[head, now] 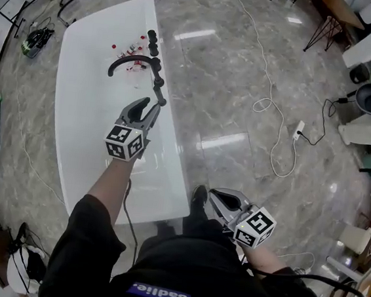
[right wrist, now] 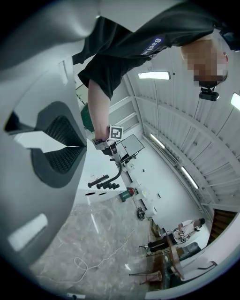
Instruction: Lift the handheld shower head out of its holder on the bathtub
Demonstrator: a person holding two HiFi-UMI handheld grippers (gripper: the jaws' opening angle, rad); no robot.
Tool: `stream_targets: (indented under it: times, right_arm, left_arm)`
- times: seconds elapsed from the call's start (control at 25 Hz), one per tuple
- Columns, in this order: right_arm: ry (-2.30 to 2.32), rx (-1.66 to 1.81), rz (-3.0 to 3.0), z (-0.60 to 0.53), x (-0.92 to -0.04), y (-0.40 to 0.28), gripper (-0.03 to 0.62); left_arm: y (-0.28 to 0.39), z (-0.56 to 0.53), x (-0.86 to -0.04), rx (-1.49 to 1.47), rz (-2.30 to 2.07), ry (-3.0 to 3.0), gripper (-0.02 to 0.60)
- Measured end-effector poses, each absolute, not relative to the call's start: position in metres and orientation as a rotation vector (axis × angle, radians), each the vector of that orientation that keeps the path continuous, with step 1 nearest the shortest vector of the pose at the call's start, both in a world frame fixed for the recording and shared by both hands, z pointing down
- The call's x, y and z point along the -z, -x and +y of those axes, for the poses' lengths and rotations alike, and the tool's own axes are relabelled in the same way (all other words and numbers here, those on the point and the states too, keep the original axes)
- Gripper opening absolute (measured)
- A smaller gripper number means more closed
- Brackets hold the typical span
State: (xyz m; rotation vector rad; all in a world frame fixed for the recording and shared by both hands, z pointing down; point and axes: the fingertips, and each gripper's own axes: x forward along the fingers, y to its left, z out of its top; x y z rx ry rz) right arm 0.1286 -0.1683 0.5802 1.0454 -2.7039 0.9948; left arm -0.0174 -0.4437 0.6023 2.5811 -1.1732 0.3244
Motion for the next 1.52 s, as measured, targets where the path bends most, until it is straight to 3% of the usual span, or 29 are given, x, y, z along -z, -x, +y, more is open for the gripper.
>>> stream_targets:
  times: [1.52]
  right_arm:
    - [-0.926, -0.972, -2.757, -0.230, -0.599, -0.117, 0.005]
  left_arm:
    - [0.032, -0.552, -0.759, -0.636, -1.347, -2.373, 0.189]
